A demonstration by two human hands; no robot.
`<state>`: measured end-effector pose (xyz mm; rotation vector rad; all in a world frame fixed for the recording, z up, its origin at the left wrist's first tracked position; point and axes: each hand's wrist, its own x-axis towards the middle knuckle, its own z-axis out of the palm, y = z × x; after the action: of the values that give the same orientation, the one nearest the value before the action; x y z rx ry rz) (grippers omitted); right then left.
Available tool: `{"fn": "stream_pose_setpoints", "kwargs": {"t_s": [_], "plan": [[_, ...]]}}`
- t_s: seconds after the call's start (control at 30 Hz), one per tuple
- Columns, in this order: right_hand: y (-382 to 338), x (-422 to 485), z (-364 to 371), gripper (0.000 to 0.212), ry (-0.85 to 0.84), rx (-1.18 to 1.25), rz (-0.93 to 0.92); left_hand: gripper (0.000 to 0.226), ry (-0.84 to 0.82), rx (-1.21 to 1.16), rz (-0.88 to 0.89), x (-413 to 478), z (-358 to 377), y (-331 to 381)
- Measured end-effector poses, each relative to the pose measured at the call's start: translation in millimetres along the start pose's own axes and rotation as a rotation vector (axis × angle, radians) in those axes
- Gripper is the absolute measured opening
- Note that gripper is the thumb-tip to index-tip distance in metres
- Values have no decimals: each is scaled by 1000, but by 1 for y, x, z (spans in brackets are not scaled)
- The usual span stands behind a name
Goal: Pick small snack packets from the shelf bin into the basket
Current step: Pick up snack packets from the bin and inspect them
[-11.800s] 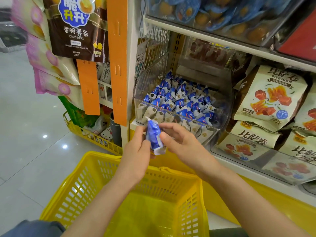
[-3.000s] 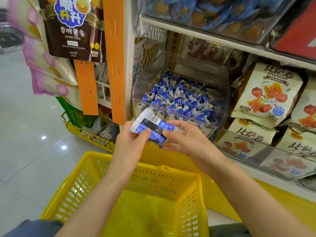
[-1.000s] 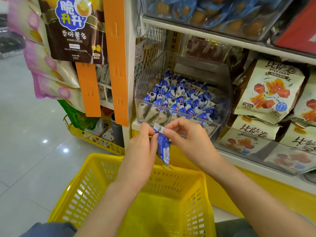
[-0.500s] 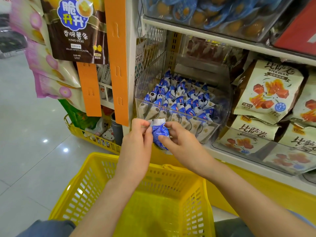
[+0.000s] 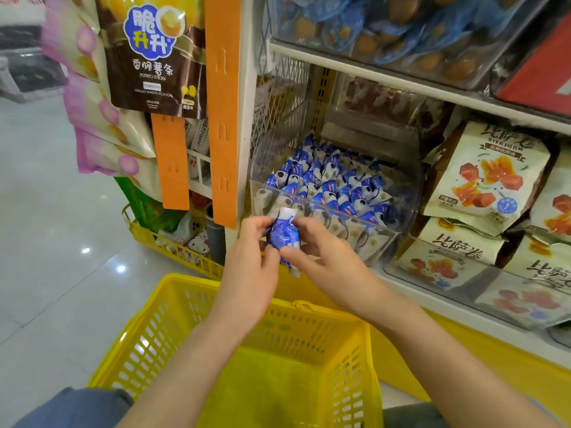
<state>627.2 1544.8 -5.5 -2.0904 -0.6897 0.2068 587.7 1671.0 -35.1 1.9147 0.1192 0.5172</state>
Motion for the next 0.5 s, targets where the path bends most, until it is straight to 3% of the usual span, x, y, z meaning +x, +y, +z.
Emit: {"fn": "stream_pose_setpoints", "kwargs": {"t_s": [0.37, 0.5], "plan": [[-12, 5, -2, 43, -59, 120, 37, 29, 4, -111, -59, 4, -5, -2], [-10, 7, 3, 45, 7, 127, 6, 21, -56, -389, -185, 6, -9, 5]]}}
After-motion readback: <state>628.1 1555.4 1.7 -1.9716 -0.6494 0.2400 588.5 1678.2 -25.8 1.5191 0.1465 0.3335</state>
